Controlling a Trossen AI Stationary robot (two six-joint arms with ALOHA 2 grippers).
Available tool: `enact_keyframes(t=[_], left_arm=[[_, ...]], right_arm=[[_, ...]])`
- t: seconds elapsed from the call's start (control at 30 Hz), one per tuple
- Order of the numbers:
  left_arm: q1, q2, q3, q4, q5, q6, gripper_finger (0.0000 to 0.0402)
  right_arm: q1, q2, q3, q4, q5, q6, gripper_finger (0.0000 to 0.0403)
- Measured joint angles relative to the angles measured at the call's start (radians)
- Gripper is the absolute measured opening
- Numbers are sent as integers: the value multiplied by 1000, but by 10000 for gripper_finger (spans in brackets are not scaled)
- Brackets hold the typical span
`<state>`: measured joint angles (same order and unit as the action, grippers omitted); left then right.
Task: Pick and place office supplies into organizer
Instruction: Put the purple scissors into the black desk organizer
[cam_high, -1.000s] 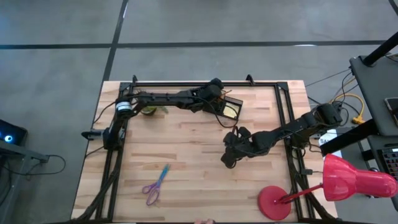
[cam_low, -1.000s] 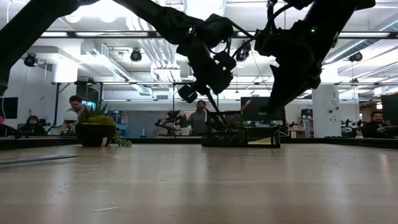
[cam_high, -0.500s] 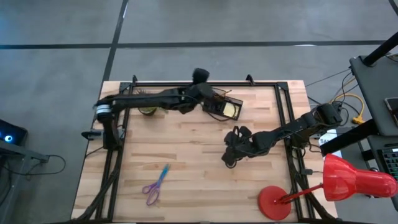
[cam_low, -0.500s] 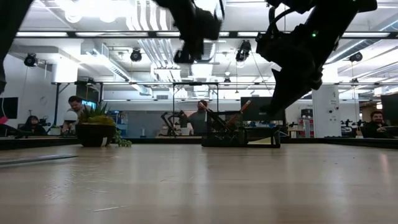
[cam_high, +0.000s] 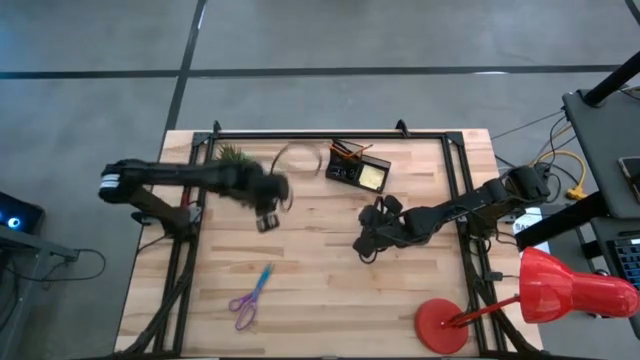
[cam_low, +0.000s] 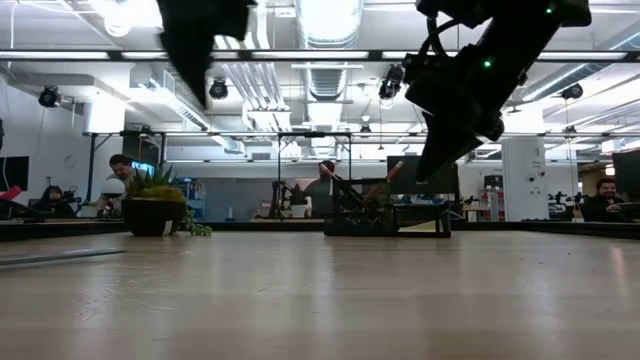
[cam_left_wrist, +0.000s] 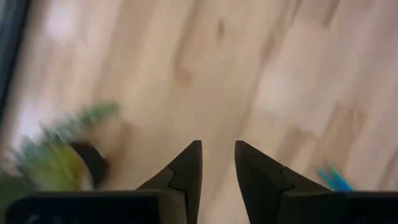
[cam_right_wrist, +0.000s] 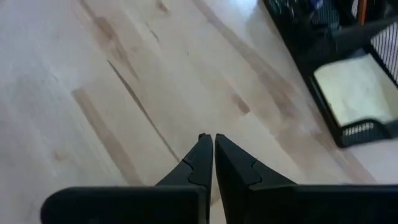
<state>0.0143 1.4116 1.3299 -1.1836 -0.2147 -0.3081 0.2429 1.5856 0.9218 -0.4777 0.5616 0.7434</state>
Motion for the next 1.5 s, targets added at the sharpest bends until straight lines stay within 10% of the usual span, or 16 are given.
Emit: enact_keyframes(t=[0.37,0.63,0.97,1.5], left_arm=[[-494,-60,-233,25,216,-591,80],[-752,-50,-271,393,248,-1011,80],[-856,120,-300,416,218,-1448,80],[-847,231,-307,462,258,-1466,179]], right_arm=[[-12,0,0,43,-20,-47,9],[-12,0,0,43,-20,-48,9],[-12,0,0,48,-15,-48,9],[-12,1,0,49,-14,-47,9]])
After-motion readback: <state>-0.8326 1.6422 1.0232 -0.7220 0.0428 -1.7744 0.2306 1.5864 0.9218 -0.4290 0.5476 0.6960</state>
